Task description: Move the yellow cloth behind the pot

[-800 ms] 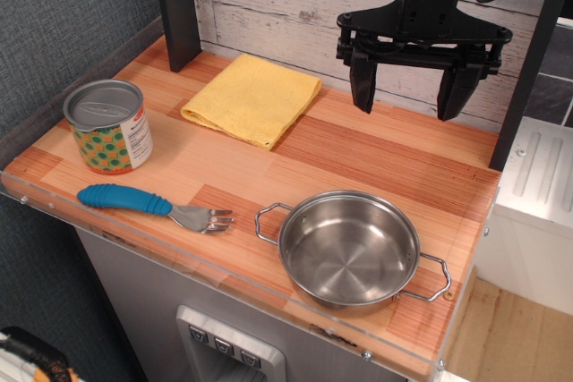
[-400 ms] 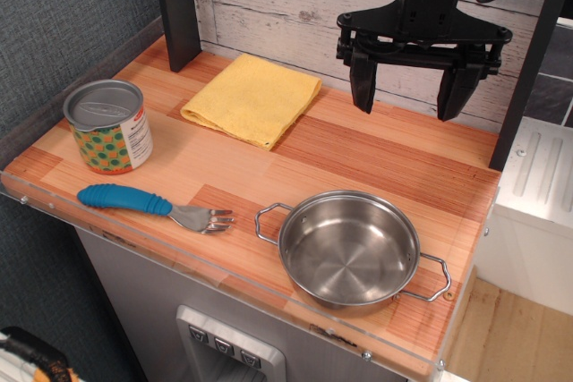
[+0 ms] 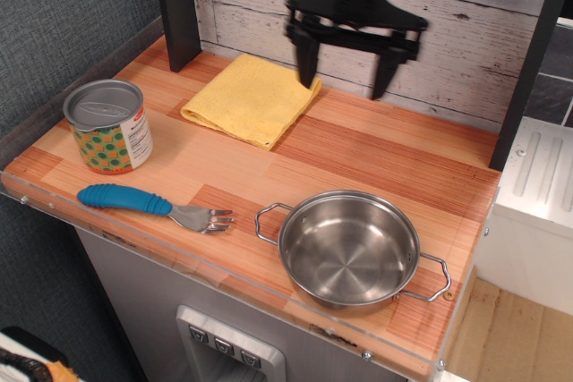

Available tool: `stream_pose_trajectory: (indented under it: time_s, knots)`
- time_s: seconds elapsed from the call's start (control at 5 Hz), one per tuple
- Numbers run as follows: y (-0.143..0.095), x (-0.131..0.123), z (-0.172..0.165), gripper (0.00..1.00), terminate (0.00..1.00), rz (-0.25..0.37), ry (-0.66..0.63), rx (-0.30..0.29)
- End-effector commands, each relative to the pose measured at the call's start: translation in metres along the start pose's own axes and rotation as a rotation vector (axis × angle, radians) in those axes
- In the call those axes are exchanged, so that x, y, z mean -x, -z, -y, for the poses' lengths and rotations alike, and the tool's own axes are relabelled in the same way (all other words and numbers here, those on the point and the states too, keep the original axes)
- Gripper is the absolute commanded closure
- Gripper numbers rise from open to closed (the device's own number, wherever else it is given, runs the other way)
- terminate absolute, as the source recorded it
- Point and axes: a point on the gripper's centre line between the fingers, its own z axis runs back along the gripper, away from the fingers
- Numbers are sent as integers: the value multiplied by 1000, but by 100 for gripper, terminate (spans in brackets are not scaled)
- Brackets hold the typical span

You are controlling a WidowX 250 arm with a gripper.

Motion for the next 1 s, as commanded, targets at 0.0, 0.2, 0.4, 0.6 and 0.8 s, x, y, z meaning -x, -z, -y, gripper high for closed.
stream_pose_trajectory:
  time_s: [0.0,0.2,0.4,0.6,0.8]
  knots:
    - [6,-34,-58,0,0,21,91,-38]
    - [14,-42,-77,0,0,29,178,-108]
    - [25,-39,-101,100,0,47,196,-97]
    - [40,-40,-116,100,0,57,227,-147]
    - [53,-47,-120,100,0,80,237,-153]
